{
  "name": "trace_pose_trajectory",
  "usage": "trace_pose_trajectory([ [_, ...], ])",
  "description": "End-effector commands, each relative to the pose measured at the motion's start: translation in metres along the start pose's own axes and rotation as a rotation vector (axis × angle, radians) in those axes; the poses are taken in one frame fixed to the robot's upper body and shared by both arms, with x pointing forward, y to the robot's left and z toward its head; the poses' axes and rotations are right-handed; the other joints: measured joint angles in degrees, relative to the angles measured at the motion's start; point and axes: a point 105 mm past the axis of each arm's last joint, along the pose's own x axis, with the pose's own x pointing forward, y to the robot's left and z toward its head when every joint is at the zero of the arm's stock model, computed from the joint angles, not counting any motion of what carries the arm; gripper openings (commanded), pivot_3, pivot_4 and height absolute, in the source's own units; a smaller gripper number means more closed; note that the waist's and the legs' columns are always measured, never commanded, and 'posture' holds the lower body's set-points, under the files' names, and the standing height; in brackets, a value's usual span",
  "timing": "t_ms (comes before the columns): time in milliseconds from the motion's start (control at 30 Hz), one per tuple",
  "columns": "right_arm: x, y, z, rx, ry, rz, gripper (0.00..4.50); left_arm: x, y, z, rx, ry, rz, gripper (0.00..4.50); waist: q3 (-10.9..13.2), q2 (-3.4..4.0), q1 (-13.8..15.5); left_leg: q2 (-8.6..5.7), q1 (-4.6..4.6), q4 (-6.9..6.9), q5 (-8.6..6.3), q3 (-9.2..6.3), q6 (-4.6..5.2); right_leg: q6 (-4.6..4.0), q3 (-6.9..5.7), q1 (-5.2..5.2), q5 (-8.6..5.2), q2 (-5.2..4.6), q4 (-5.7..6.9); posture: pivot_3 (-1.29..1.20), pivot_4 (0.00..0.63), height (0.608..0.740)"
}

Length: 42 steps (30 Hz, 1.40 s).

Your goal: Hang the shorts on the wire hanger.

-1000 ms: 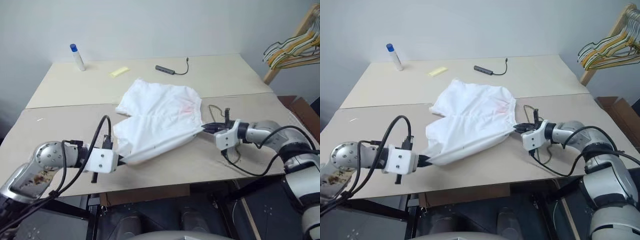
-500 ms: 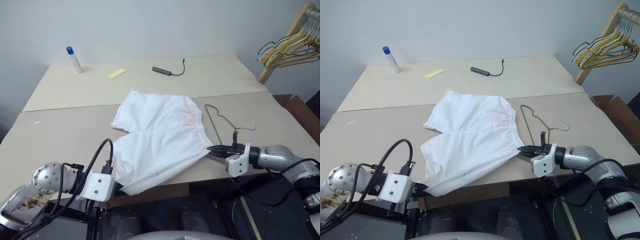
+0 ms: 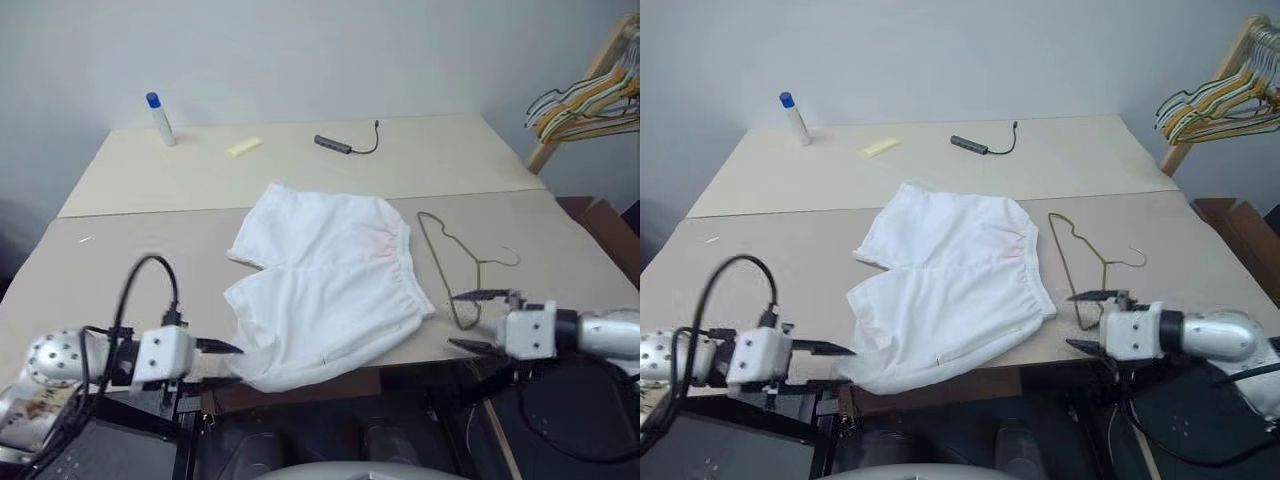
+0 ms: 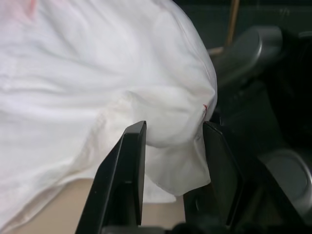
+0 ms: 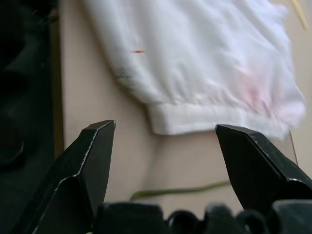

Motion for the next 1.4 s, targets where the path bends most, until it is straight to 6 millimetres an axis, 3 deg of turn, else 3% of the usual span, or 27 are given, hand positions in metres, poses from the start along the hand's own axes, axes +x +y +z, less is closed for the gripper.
trace_pose_trajectory([
  [33,-0.015,-0.041,-0.003,0.15,0.062,-0.207,3.63,-0.016,0.027,0.024,-0.028,-0.167,0.101,1.97,-0.07,-0.02,0.11,-0.01,0.0,0.01,0.0,0.01,0.0,0.0,0.0,0.0,0.0,0.0,-0.01,0.0,0.0,0.74],
  [133,-0.015,-0.042,-0.02,0.238,0.19,-0.24,3.63,-0.055,0.053,0.074,-0.023,-0.252,0.116,1.97,-0.18,-0.65,0.02,0.11,-0.17,0.0,0.01,-0.01,-0.02,-0.09,-0.08,-0.21,-0.04,0.15,0.06,-0.01,0.0,0.74],
  [200,-0.011,-0.035,-0.037,0.306,0.314,-0.24,3.63,-0.057,0.059,0.092,-0.039,-0.289,0.109,1.97,-0.3,-0.68,-0.06,0.19,-0.26,0.01,0.0,-0.11,-0.03,-0.18,-0.22,-0.23,-0.09,0.21,0.02,-0.02,0.0,0.74],
  [333,0.001,-0.024,-0.054,0.465,0.439,-0.246,3.63,-0.039,0.071,0.102,-0.05,-0.297,0.141,1.97,-0.75,0.0,-0.35,-0.06,-0.15,0.0,-0.16,0.1,0.03,0.0,0.1,-0.07,-0.15,0.03,-0.13,-0.03,0.0,0.74],
  [500,0.018,-0.015,-0.081,0.568,0.614,-0.266,3.63,-0.004,0.086,0.11,-0.079,-0.321,0.178,1.97,-0.78,-0.05,-0.6,-0.06,-0.13,0.04,-0.12,0.06,-0.03,-0.04,0.11,-0.09,-0.11,0.13,-0.01,-0.04,0.0,0.74],
  [600,0.02,-0.02,-0.092,0.597,0.675,-0.321,3.13,0.012,0.089,0.116,-0.081,-0.351,0.179,1.97,-0.87,-0.19,-0.73,-0.07,-0.13,0.04,-0.13,0.07,-0.02,-0.02,0.14,-0.06,-0.09,0.15,-0.06,-0.04,0.0,0.74],
  [700,0.015,-0.026,-0.096,0.575,0.706,-0.35,2.03,0.019,0.09,0.121,-0.079,-0.377,0.175,1.97,-0.89,-0.22,-0.62,-0.08,-0.16,0.04,-0.13,0.07,-0.02,0.0,0.14,-0.06,-0.08,0.15,-0.1,-0.04,0.0,0.74],
  [900,0.004,-0.037,-0.09,0.507,0.712,-0.379,0.03,0.028,0.095,0.125,-0.078,-0.409,0.185,1.97,-0.89,-0.22,-0.48,-0.08,-0.19,0.04,-0.13,0.07,-0.01,0.01,0.13,-0.07,-0.08,0.15,-0.14,-0.05,0.0,0.74],
  [1100,-0.008,-0.085,-0.074,0.295,0.681,-0.538,0.03,0.038,0.114,0.127,-0.082,-0.422,0.25,1.97,-0.89,-0.22,-1.21,-0.09,-0.16,0.04,-0.13,0.07,-0.01,0.01,0.15,-0.08,-0.08,0.15,-0.12,-0.07,0.0,0.74],
  [1233,-0.008,-0.13,-0.035,-0.01,0.517,-0.663,0.03,0.042,0.136,0.133,-0.124,-0.455,0.316,1.97,-0.89,-0.22,-2.01,-0.1,-0.19,0.04,-0.13,0.06,-0.01,0.03,0.15,-0.09,-0.07,0.15,-0.14,-0.08,0.0,0.74],
  [1333,0.001,-0.139,0.001,-0.375,0.354,-0.642,0.03,0.042,0.151,0.138,-0.163,-0.466,0.334,1.97,-0.89,-0.22,-2.28,-0.1,-0.19,0.0,-0.13,0.05,-0.01,0.06,0.15,-0.1,-0.08,0.15,-0.19,-0.09,0.0,0.74],
  [1400,0.006,-0.134,0.011,-0.569,0.307,-0.58,0.03,0.039,0.158,0.14,-0.207,-0.472,0.301,1.97,-0.89,-0.22,-2.51,-0.12,-0.21,-0.01,-0.14,0.06,0.0,0.09,0.17,-0.13,-0.1,0.15,-0.21,-0.09,0.0,0.74],
])
